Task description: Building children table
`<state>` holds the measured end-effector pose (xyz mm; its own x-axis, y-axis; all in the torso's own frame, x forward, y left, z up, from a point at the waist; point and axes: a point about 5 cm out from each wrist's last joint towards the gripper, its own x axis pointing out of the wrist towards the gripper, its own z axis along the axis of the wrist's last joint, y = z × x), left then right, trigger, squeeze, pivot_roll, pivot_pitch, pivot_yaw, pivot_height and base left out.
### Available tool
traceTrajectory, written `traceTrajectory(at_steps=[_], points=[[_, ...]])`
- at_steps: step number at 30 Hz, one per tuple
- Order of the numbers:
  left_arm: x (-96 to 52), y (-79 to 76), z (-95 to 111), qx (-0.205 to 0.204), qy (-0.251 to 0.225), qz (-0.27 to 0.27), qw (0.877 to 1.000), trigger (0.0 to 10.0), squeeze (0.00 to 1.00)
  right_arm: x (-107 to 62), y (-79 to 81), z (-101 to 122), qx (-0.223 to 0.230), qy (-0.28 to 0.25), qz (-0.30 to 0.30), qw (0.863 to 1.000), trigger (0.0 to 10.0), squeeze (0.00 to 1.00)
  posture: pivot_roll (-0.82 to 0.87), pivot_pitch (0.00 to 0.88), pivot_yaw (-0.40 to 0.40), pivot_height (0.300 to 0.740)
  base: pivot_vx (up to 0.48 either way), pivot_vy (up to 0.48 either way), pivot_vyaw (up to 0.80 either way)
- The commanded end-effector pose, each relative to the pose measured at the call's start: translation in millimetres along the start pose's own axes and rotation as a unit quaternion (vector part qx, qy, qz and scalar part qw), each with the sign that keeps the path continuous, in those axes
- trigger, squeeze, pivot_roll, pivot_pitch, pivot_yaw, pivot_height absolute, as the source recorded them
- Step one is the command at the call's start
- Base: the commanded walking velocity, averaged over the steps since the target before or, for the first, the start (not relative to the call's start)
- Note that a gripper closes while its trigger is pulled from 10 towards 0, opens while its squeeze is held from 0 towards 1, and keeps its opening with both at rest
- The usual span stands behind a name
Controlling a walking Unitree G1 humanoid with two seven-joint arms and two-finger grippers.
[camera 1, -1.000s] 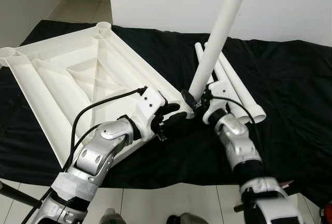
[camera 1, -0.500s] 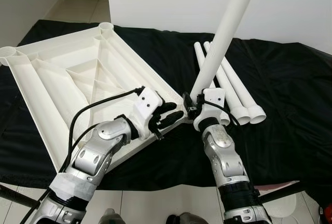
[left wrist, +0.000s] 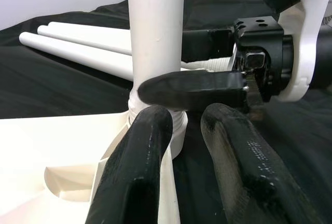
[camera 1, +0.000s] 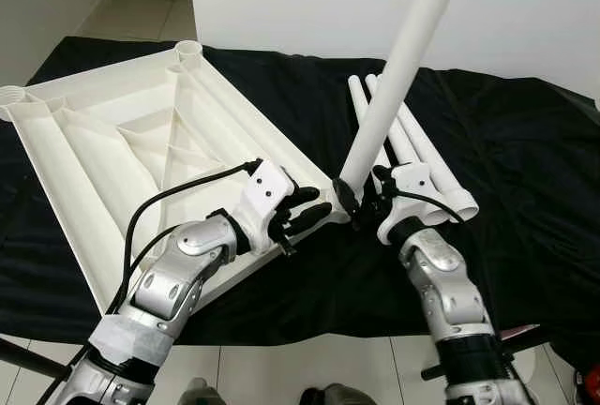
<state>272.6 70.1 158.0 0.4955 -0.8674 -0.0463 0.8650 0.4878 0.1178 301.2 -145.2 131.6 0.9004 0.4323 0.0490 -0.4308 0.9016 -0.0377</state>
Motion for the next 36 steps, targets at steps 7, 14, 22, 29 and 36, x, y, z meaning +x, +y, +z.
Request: traceTrajectory(at_steps=[7, 14, 22, 29, 36], points=[[8.3, -12.5, -6, -0.037, 0.016, -0.045, 0.998, 10.0, 0.0, 12.4, -6.9, -2, -0.008, 0.004, 0.105, 0.994, 10.0, 0.0, 0.08, 0.0, -0.071, 0.74, 0.0, 0.0, 0.0], [7.7, -20.1, -8, -0.035, 0.02, -0.056, 0.998, 10.0, 0.0, 30.3, -5.5, 0, -0.016, 0.015, 0.15, 0.988, 10.0, 0.0, 0.1, 0.0, -0.082, 0.74, 0.0, 0.0, 0.0], [1.6, -20.1, -5, -0.027, 0.017, -0.054, 0.998, 10.0, 0.0, 42.2, -4.5, -6, -0.022, 0.032, 0.192, 0.981, 0.0, 0.0, 0.14, 0.0, -0.092, 0.74, 0.0, 0.0, 0.0], [-0.5, -14.2, -4, -0.019, 0.014, -0.033, 0.999, 10.0, 0.0, 40.1, -3.2, -13, -0.011, 0.035, 0.199, 0.979, 0.0, 0.0, 0.15, 0.0, -0.091, 0.74, 0.0, 0.0, 0.0], [-3.0, -6.7, -5, -0.029, 0.018, -0.018, 0.999, 10.0, 1.0, 37.8, 3.3, -19, 0.012, 0.023, 0.185, 0.982, 10.0, 0.0, 0.14, 0.0, -0.089, 0.74, 0.0, 0.0, 0.0]])
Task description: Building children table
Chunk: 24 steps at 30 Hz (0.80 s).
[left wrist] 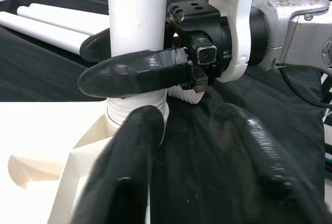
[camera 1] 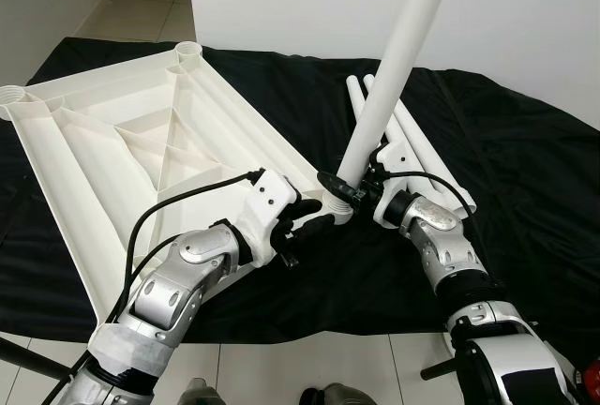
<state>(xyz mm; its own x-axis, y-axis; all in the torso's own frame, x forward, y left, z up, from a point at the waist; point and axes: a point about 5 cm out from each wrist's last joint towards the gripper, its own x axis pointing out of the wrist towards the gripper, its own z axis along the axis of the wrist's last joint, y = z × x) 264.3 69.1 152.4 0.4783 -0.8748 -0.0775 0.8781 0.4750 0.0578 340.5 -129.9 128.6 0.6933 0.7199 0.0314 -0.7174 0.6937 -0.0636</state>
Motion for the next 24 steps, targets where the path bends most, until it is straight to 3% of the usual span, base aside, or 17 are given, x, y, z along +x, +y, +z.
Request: traceTrajectory(at_steps=[1, 3, 4, 5, 6, 13, 15, 16, 18, 22, 24], points=[[-0.6, 2.5, -1, 0.004, 0.006, -0.006, 1.0, 10.0, 1.0, -1.4, 7.9, -14, 0.024, 0.015, 0.003, 1.0, 10.0, 0.0, 0.14, 0.0, -0.089, 0.74, 0.0, 0.0, 0.0], [-0.7, 3.6, -2, 0.008, 0.012, -0.002, 1.0, 10.0, 1.0, -1.3, 7.8, -14, 0.026, 0.011, -0.003, 1.0, 10.0, 0.0, 0.14, 0.0, -0.089, 0.74, 0.0, 0.0, 0.0], [-1.0, 3.0, -2, 0.014, 0.016, -0.006, 1.0, 10.0, 0.18, -1.6, 8.1, -14, 0.022, 0.008, -0.017, 1.0, 10.0, 0.0, 0.13, 0.0, -0.089, 0.74, 0.0, 0.0, 0.0], [-1.0, 3.0, -2, 0.014, 0.016, -0.006, 1.0, 10.0, 0.18, -1.6, 8.1, -14, 0.022, 0.008, -0.017, 1.0, 10.0, 0.0, 0.13, 0.0, -0.089, 0.74, 0.0, 0.0, 0.0], [-0.9, 2.6, -3, 0.019, 0.019, -0.008, 1.0, 10.0, 0.0, -2.0, 7.7, -14, 0.017, 0.01, -0.034, 0.999, 10.0, 0.0, 0.13, 0.0, -0.091, 0.74, 0.0, 0.0, 0.0], [-0.5, 2.5, -5, 0.027, 0.022, -0.009, 0.999, 10.0, 0.0, 0.1, 14.0, -10, 0.005, 0.006, -0.124, 0.992, 10.0, 0.0, 0.12, 0.0, -0.092, 0.74, 0.0, 0.0, 0.0], [-0.3, 3.9, -6, 0.041, 0.024, -0.004, 0.999, 10.0, 0.0, 3.2, 19.8, -6, 0.012, 0.005, -0.195, 0.981, 10.0, 0.0, 0.11, 0.0, -0.098, 0.74, 0.0, 0.0, 0.0], [-0.3, 3.9, -6, 0.041, 0.024, -0.004, 0.999, 10.0, 0.0, 3.2, 19.8, -6, 0.012, 0.005, -0.195, 0.981, 10.0, 0.0, 0.11, 0.0, -0.098, 0.74, 0.0, 0.0, 0.0], [-0.1, 6.6, -5, 0.053, 0.025, 0.003, 0.998, 10.0, 0.0, 5.9, 23.8, -2, 0.017, 0.004, -0.258, 0.966, 10.0, 0.0, 0.11, 0.0, -0.1, 0.74, 0.0, 0.0, 0.0], [-0.2, 7.7, -5, 0.056, 0.025, 0.005, 0.998, 10.0, 0.0, 7.0, 25.3, 0, 0.017, 0.003, -0.279, 0.96, 10.0, 0.0, 0.11, 0.0, -0.1, 0.74, 0.0, 0.0, 0.0], [-0.9, 9.3, -4, 0.052, 0.022, 0.006, 0.998, 10.0, 0.0, 13.7, 35.3, 6, 0.031, -0.013, -0.315, 0.949, 10.0, 0.0, 0.11, 0.0, -0.101, 0.74, 0.0, 0.0, 0.0]])
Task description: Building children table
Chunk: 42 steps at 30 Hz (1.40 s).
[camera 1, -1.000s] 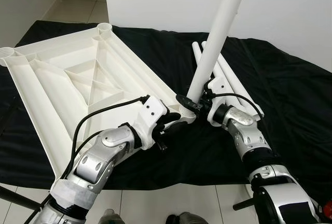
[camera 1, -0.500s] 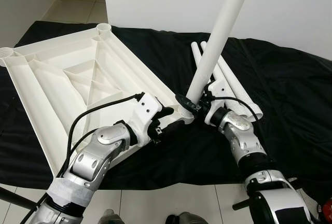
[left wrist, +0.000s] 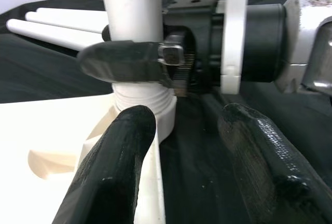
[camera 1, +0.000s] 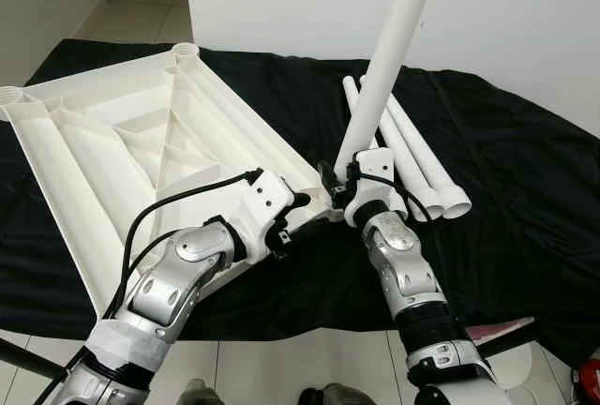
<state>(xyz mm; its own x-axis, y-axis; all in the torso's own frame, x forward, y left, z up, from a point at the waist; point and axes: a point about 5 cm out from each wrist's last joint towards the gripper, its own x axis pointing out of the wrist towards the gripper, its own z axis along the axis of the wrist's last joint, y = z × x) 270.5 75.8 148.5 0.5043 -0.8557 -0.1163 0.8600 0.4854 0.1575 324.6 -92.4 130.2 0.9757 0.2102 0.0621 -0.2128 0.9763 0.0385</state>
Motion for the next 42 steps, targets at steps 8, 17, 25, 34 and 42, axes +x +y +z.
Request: traceTrajectory(at_steps=[8, 17, 25, 34, 42], points=[[2.3, 3.0, 2, 0.011, -0.003, -0.007, 1.0, 10.0, 0.0, -3.3, 4.7, 11, 0.026, -0.017, 0.005, 1.0, 10.0, 1.0, 0.11, 0.0, -0.096, 0.74, 0.0, 0.0, 0.0], [1.3, 3.5, 1, 0.013, -0.002, -0.008, 1.0, 10.0, 0.0, -12.9, -6.2, 7, -0.003, 0.001, 0.088, 0.996, 10.0, 0.11, 0.1, 0.0, -0.09, 0.74, 0.0, 0.0, 0.0], [2.7, 3.9, 3, 0.013, -0.006, -0.012, 1.0, 10.0, 0.0, -11.6, -25.3, 7, -0.049, 0.005, 0.18, 0.982, 10.0, 0.0, 0.1, 0.0, -0.089, 0.74, 0.0, 0.0, 0.0], [-0.5, -6.2, 2, 0.006, -0.003, -0.052, 0.999, 10.0, 0.0, -0.8, -40.6, 8, -0.088, 0.013, 0.257, 0.962, 10.0, 0.0, 0.11, 0.0, -0.089, 0.74, 0.0, 0.0, 0.0], [-2.0, -8.0, 3, 0.009, 0.0, -0.06, 0.998, 10.0, 0.0, 9.9, -39.3, -2, -0.08, 0.047, 0.305, 0.948, 0.0, 0.0, 0.13, 0.0, -0.098, 0.74, 0.0, 0.0, 0.0]])
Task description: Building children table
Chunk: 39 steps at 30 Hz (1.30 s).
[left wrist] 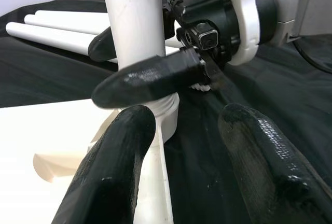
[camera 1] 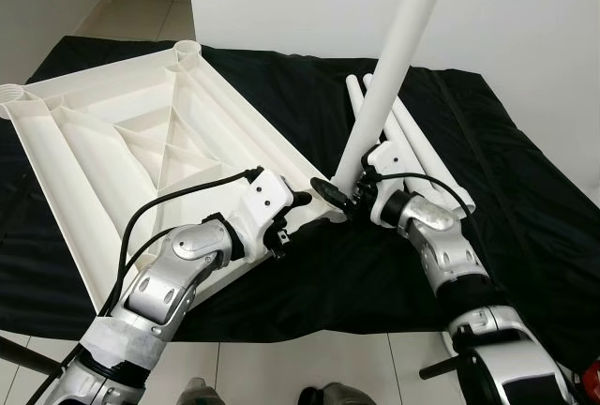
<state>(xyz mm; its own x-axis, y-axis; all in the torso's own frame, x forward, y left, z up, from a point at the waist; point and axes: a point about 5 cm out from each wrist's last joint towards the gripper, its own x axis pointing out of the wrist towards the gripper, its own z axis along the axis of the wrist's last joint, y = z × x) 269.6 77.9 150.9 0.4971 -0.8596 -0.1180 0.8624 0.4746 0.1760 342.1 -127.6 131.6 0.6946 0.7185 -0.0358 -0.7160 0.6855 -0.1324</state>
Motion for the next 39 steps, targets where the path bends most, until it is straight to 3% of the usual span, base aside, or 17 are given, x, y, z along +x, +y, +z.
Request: traceTrajectory(at_steps=[1, 9, 10, 14, 15, 18, 23, 25, 26, 27, 31, 34, 39], points=[[0.6, -8.6, 1, -0.001, -0.001, -0.056, 0.998, 10.0, 0.0, -0.1, -0.4, -5, 0.001, 0.013, 0.014, 1.0, 0.0, 0.0, 0.13, 0.0, -0.098, 0.74, 0.0, 0.0, 0.0], [-2.5, -10.7, 0, -0.003, 0.002, -0.053, 0.999, 10.0, 0.0, 0.9, -0.7, -11, 0.006, 0.021, 0.023, 1.0, 0.0, 0.0, 0.14, 0.0, -0.102, 0.74, 0.0, 0.0, 0.0], [-2.3, -11.3, 0, -0.005, 0.002, -0.053, 0.999, 10.0, 0.0, 1.4, -0.9, -16, 0.0, 0.036, -0.001, 0.999, 7.1, 0.0, 0.14, 0.0, -0.101, 0.74, 0.0, 0.0, 0.0], [-2.3, -11.5, 0, -0.005, 0.002, -0.053, 0.999, 10.0, 0.0, 1.8, -1.7, -18, -0.005, 0.044, -0.012, 0.999, 7.1, 0.0, 0.14, 0.0, -0.1, 0.74, 0.0, 0.0, 0.0], [-1.9, -12.1, 0, -0.006, 0.003, -0.054, 0.999, 10.0, 0.0, 1.9, -3.3, -20, -0.006, 0.053, -0.033, 0.998, 10.0, 0.0, 0.13, 0.0, -0.1, 0.74, 0.0, 0.0, 0.0], [-1.6, -12.7, -1, -0.007, 0.003, -0.054, 0.999, 10.0, 0.0, 2.2, -3.7, -21, -0.005, 0.057, -0.047, 0.997, 10.0, 0.0, 0.13, 0.0, -0.099, 0.74, 0.0, 0.0, 0.0], [-0.6, -15.3, -1, -0.011, 0.004, -0.058, 0.998, 10.0, 0.0, 4.5, -1.7, -24, 0.01, 0.07, -0.145, 0.987, 10.0, 0.0, 0.12, 0.0, -0.099, 0.74, 0.0, 0.0, 0.0], [-0.6, -15.3, -1, -0.011, 0.004, -0.058, 0.998, 10.0, 0.0, 4.5, -1.7, -24, 0.01, 0.07, -0.145, 0.987, 10.0, 0.0, 0.12, 0.0, -0.099, 0.74, 0.0, 0.0, 0.0], [-0.7, -17.6, -2, -0.014, 0.004, -0.062, 0.998, 10.0, 0.0, 4.1, 2.8, -23, 0.023, 0.062, -0.204, 0.977, 10.0, 0.0, 0.11, 0.0, -0.097, 0.74, 0.0, 0.0, 0.0], [-0.7, -17.6, -2, -0.014, 0.004, -0.062, 0.998, 10.0, 0.0, 4.1, 2.8, -23, 0.023, 0.062, -0.204, 0.977, 10.0, 0.0, 0.11, 0.0, -0.097, 0.74, 0.0, 0.0, 0.0], [-0.6, -20.8, -3, -0.02, 0.005, -0.067, 0.998, 10.0, 0.0, 4.9, 17.6, -22, 0.05, 0.052, -0.285, 0.956, 10.0, 0.0, 0.11, 0.0, -0.096, 0.74, 0.0, 0.0, 0.0], [-0.6, -21.3, -3, -0.021, 0.005, -0.067, 0.998, 10.0, 0.0, 5.7, 21.0, -22, 0.056, 0.049, -0.292, 0.953, 10.0, 0.0, 0.11, 0.0, -0.096, 0.74, 0.0, 0.0, 0.0], [-1.6, -22.5, -2, -0.024, 0.005, -0.069, 0.997, 10.0, 0.0, 11.7, 45.5, -9, 0.091, 0.003, -0.295, 0.951, 10.0, 0.0, 0.1, 0.0, -0.092, 0.74, 0.0, 0.0, 0.0]])
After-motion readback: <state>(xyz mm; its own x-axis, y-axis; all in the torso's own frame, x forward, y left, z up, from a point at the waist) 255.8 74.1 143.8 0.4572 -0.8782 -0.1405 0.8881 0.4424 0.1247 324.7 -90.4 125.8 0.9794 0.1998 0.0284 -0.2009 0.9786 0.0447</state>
